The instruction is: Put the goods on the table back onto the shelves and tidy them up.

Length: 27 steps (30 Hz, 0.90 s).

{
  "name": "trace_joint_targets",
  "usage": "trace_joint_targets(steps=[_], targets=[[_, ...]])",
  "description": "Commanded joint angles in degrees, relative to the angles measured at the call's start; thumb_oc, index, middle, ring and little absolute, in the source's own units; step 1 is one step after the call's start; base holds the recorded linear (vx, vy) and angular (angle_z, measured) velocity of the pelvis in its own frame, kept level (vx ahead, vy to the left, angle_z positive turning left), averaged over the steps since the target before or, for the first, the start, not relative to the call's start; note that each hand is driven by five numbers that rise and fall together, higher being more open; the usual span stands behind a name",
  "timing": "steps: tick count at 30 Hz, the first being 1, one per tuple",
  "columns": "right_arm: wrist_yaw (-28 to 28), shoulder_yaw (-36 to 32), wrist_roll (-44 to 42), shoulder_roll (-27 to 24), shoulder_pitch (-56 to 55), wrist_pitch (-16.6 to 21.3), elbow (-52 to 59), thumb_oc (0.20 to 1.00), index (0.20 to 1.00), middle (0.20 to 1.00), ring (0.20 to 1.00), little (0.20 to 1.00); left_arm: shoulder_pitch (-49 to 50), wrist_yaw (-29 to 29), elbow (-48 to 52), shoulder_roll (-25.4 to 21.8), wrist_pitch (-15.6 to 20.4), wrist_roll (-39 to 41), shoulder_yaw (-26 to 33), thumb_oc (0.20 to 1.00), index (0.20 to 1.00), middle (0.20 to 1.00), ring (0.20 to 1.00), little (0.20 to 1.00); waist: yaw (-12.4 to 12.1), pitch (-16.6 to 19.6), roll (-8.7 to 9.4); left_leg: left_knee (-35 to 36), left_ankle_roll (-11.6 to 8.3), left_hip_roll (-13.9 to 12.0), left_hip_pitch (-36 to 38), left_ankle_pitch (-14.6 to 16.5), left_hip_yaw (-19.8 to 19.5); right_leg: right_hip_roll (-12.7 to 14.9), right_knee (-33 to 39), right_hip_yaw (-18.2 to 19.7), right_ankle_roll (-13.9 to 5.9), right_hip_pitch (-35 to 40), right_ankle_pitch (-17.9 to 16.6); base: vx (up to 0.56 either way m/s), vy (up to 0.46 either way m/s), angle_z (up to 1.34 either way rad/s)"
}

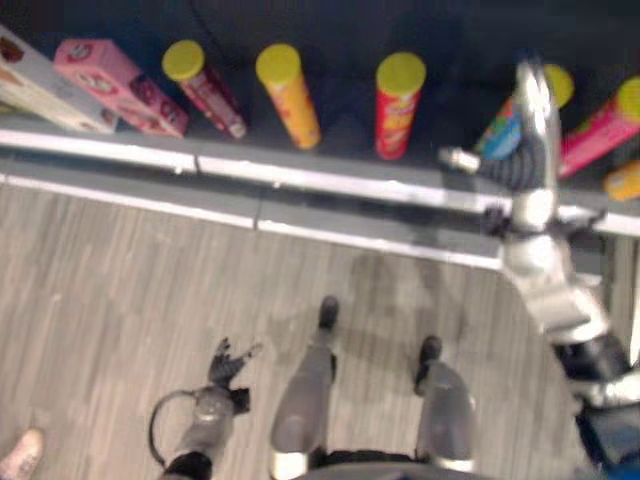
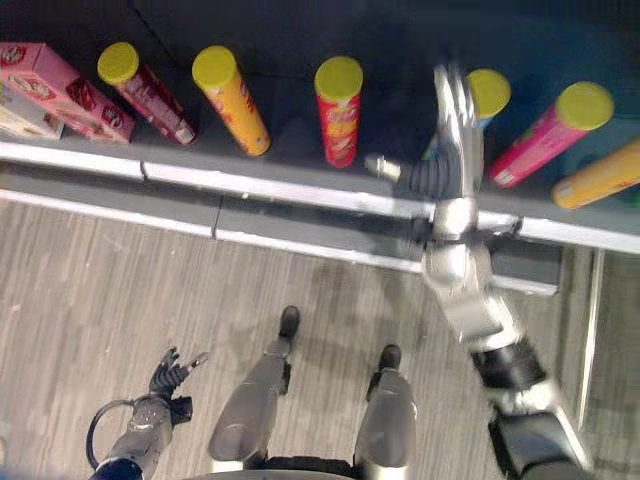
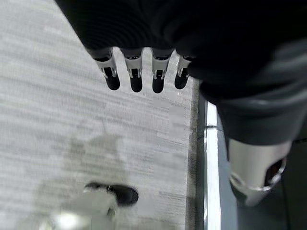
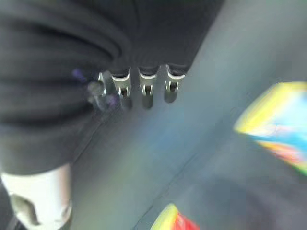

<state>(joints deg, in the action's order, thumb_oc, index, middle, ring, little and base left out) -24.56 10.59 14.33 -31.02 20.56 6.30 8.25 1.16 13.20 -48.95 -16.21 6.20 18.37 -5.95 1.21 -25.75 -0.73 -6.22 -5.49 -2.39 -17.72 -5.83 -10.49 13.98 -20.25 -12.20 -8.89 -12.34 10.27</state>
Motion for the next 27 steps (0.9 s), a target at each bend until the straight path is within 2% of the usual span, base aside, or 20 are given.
trace_joint_targets(steps=[1, 2, 4, 7, 9, 10, 11, 13, 14, 15, 16, 18, 19, 20, 21, 23, 24, 26, 27], targets=[[9.9, -1.55, -16.06, 0.49, -0.24, 6.79, 0.78, 1.0, 1.0, 1.0, 1.0, 1.0, 1.66, -1.09, -2.48, -1.64, 0.07, -3.81, 2.85, 1.0, 1.0, 1.0, 1.0, 1.0, -0.34, 2.6, 2.08, -7.49, -1.55, -2.99, 3.5, 13.88, 2.17, -1.93, 8.56, 7.33, -0.51, 0.91, -2.24, 0.03, 0.127, -0.55], [11.87, -2.08, -18.84, 1.06, -3.18, 7.26, 0.38, 1.0, 1.0, 1.0, 1.0, 1.0, 2.0, -1.51, -3.25, -1.33, 0.15, -4.06, 3.62, 1.0, 1.0, 1.0, 1.0, 1.0, -0.05, 3.03, 2.87, -7.97, -1.05, -1.23, 4.61, 15.54, -0.99, -2.35, 8.96, 9.05, -0.75, 0.83, -2.59, 0.04, 0.159, -0.76], [15.34, -5.28, -23.02, 1.3, -9.05, 7.37, 0.49, 1.0, 1.0, 1.0, 1.0, 1.0, 2.14, -2.94, -3.59, -0.86, 0.16, -4.73, 4.08, 1.0, 1.0, 1.0, 1.0, 1.0, 1.37, 3.93, 3.54, -8.62, -0.72, 0.35, 5.91, 17.16, -2.71, -2.74, 9.08, 10.85, -1.02, 0.97, -3.31, 0.02, 0.15, -0.93], [18.36, -7.35, -26.99, 2.19, -12.77, 7.44, 0.43, 1.0, 1.0, 1.0, 1.0, 1.0, 2.61, -3.68, -3.99, -0.99, 0.59, -5.28, 5.15, 1.0, 1.0, 1.0, 1.0, 1.0, 3.81, 5.81, 4.59, -8.84, 0.23, 1.2, 6.78, 18.31, -0.64, -2.38, 10.63, 13.17, -2.41, -0.02, -6.04, 0.0, 0.219, -0.49], [19.39, -8.2, -28.3, 2.35, -13.44, 7.51, 0.34, 1.0, 1.0, 1.0, 1.0, 1.0, 2.93, -3.94, -3.48, -1.2, 0.93, -5.44, 5.68, 1.0, 1.0, 1.0, 1.0, 1.0, 4.4, 6.59, 5.26, -9.72, 0.88, 0.92, 7.59, 19.7, 3.38, -2.26, 11.49, 14.4, -3.39, -1.02, -7.99, -0.01, 0.182, -0.83], [19.39, -8.2, -28.3, 2.35, -13.45, 7.51, 0.34, 1.0, 1.0, 1.0, 1.0, 1.0, 2.93, -3.94, -3.48, -1.2, 0.93, -5.44, 5.68, 1.0, 1.0, 1.0, 1.0, 1.0, 4.35, 6.59, 5.27, -9.71, 0.88, 0.91, 7.6, 19.71, 3.43, -2.28, 11.48, 14.46, -3.39, -1.04, -7.99, 0.0, 0.155, -1.36], [19.45, -8.23, -28.7, 2.11, -12.38, 7.66, 0.02, 1.0, 1.0, 1.0, 1.0, 1.0, 3.34, -3.88, -2.71, -1.35, 1.31, -5.05, 6.18, 1.0, 1.0, 1.0, 1.0, 1.0, 3.92, 6.6, 5.47, -11.16, 1.35, -0.59, 9.39, 21.63, 8.16, -1.32, 10.85, 10.96, -3.91, -1.67, -8.8, 0.01, 0.105, -1.25], [19.53, -9.01, -29.11, 1.73, -12.02, 7.79, 0.64, 1.0, 1.0, 1.0, 1.0, 1.0, 3.78, -3.86, -2.25, -1.37, 1.2, -4.96, 6.79, 1.0, 1.0, 1.0, 1.0, 1.0, 3.39, 6.52, 5.53, -11.4, 1.59, -2.26, 11.69, 22.46, 11.93, 1.28, 10.42, 4.67, -3.87, -1.26, -9.3, 0.01, 0.058, -1.79], [19.54, -9.03, -29.11, 1.75, -12.01, 7.78, 0.65, 1.0, 1.0, 1.0, 1.0, 1.0, 3.75, -3.86, -2.26, -1.4, 1.19, -4.96, 6.8, 1.0, 1.0, 1.0, 1.0, 1.0, 3.46, 6.6, 5.67, -11.22, 1.63, -2.09, 11.61, 22.22, 11.91, 1.44, 10.56, 4.66, -3.89, -1.33, -9.46, -0.01, -0.008, -1.81], [19.41, -9.56, -29.2, 1.42, -11.81, 7.67, 0.42, 1.0, 1.0, 1.0, 1.0, 1.0, 3.62, -3.88, -2.59, -1.39, 1.04, -5.18, 7.09, 1.0, 1.0, 1.0, 1.0, 1.0, 3.46, 6.54, 5.7, -11.4, 1.76, -2.71, 12.29, 22.31, 12.87, 2.59, 10.08, 2.97, -3.84, -1.32, -10.2, -0.04, -0.05, -1.05], [18.82, -11.3, -29.17, 0.81, -11.98, 7.63, 0.54, 1.0, 1.0, 1.0, 1.0, 1.0, 3.54, -3.73, -3.05, -1.59, 0.81, -5.71, 7.73, 1.0, 1.0, 1.0, 1.0, 1.0, 3.76, 6.73, 5.58, -10.96, 1.65, -3.93, 12.98, 22.1, 14.15, 4.64, 10.01, 0.68, -3.68, -1.07, -11.07, -0.05, -0.094, -0.77], [17.65, -13.55, -28.65, -0.06, -12.26, 7.64, 0.6, 1.0, 1.0, 1.0, 1.0, 1.0, 3.17, -3.15, -3.24, -1.76, 0.84, -5.58, 8.53, 1.0, 1.0, 1.0, 1.0, 1.0, 3.64, 6.34, 5.33, -10.61, 0.91, -6.14, 14.11, 22.29, 15.87, 7.11, 10.19, -1.53, -3.71, 0.0, -12.41, -0.05, -0.136, -0.67], [17.65, -13.58, -28.65, -0.08, -12.28, 7.63, 0.62, 1.0, 1.0, 1.0, 1.0, 1.0, 3.15, -3.15, -3.24, -1.75, 0.85, -5.58, 8.5, 1.0, 1.0, 1.0, 1.0, 1.0, 3.56, 6.25, 5.28, -10.64, 0.89, -6.2, 14.22, 22.34, 15.91, 7.04, 10.2, -1.5, -3.7, 0.09, -12.41, -0.04, -0.238, -0.71], [16.27, -15.52, -27.93, -1.15, -12.43, 7.34, 0.17, 1.0, 1.0, 1.0, 1.0, 1.0, 2.99, -3.0, -2.87, -2.13, 0.79, -5.35, 8.83, 1.0, 1.0, 1.0, 1.0, 1.0, 3.7, 6.52, 5.5, -10.61, 0.19, -7.78, 14.3, 22.03, 17.08, 9.38, 10.72, -3.98, -4.02, 0.37, -13.37, -0.01, -0.268, -0.77], [15.44, -16.52, -27.63, -2.16, -12.09, 7.06, -0.87, 1.0, 1.0, 1.0, 1.0, 1.0, 3.01, -3.1, -2.56, -2.34, 0.79, -5.09, 8.87, 1.0, 1.0, 1.0, 1.0, 1.0, 3.5, 6.57, 5.4, -10.34, -0.57, -9.2, 15.22, 21.98, 18.04, 9.87, 10.96, -5.43, -4.28, 0.78, -13.56, -0.01, -0.268, -0.62], [14.34, -17.26, -27.1, -3.13, -12.05, 6.84, -1.81, 1.0, 1.0, 1.0, 1.0, 1.0, 3.0, -2.94, -2.04, -2.49, 0.88, -4.69, 9.01, 1.0, 1.0, 1.0, 1.0, 1.0, 3.34, 6.7, 5.52, -9.94, -1.14, -10.25, 16.05, 21.71, 18.97, 10.18, 10.77, -6.49, -4.48, 0.86, -13.79, 0.06, -0.233, -0.49], [13.1, -18.79, -26.18, -4.55, -12.83, 6.01, -3.02, 1.0, 1.0, 1.0, 1.0, 1.0, 3.18, -3.03, -1.54, -2.76, 1.01, -4.49, 9.24, 1.0, 1.0, 1.0, 1.0, 1.0, 2.96, 8.07, 5.82, -10.09, -2.26, -12.08, 17.09, 22.16, 19.97, 9.22, 12.79, -8.7, -5.14, 3.44, -11.15, 0.18, -0.394, -0.64], [11.75, -21.3, -25.76, -7.07, -13.52, 5.89, -4.46, 1.0, 1.0, 1.0, 1.0, 1.0, 3.95, -3.06, -1.42, -2.48, 1.02, -4.35, 9.73, 1.0, 1.0, 1.0, 1.0, 1.0, 3.54, 9.81, 5.88, -8.89, -3.88, -15.12, 19.24, 20.9, 21.61, 7.49, 11.45, -8.16, -5.07, 3.47, -9.36, 0.26, -0.434, -0.78], [11.25, -22.84, -26.04, -8.64, -13.97, 5.71, -4.88, 1.0, 1.0, 1.0, 1.0, 1.0, 4.19, -3.17, -1.59, -2.2, 0.94, -3.9, 9.95, 1.0, 1.0, 1.0, 1.0, 1.0, 4.15, 10.59, 5.48, -8.25, -4.87, -16.96, 20.41, 18.92, 22.11, 6.43, 10.03, -7.68, -4.92, 3.06, -8.16, 0.21, -0.45, -0.68]])
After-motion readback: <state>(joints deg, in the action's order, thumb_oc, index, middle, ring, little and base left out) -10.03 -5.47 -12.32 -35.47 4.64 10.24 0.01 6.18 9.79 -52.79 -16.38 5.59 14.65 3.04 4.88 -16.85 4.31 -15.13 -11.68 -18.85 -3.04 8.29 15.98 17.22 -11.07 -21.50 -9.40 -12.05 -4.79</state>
